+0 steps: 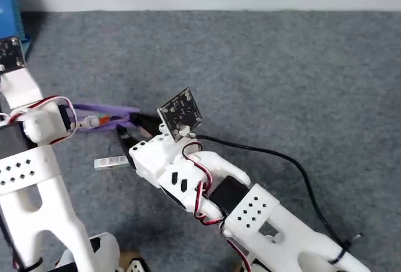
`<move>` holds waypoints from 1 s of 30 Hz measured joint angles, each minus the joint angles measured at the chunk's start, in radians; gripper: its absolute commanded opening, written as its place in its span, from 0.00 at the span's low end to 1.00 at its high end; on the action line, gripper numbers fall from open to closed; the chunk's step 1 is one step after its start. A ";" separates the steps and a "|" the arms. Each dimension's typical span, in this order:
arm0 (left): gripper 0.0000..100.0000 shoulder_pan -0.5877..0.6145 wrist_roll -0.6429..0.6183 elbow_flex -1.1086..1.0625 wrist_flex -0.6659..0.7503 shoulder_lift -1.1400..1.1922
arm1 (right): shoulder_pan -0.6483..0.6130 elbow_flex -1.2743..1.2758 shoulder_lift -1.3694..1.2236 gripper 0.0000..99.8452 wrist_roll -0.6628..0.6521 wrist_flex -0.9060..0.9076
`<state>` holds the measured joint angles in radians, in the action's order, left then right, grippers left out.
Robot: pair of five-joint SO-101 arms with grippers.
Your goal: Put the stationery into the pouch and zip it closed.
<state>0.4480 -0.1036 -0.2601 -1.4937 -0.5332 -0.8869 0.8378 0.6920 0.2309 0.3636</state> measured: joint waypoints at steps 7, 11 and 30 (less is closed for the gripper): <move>0.01 0.071 0.000 0.000 0.000 0.002 | 0.021 0.026 -0.123 0.19 0.020 0.124; 0.01 0.114 -0.028 0.000 0.015 0.002 | 0.049 0.029 -0.152 0.24 0.020 0.135; 0.01 0.233 -0.037 0.000 0.048 0.002 | -0.020 -0.384 -0.729 0.24 -0.068 0.301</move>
<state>0.6813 -0.1404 -0.2601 -1.4461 -0.5317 -0.9068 0.4542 -0.0368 0.1634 0.6644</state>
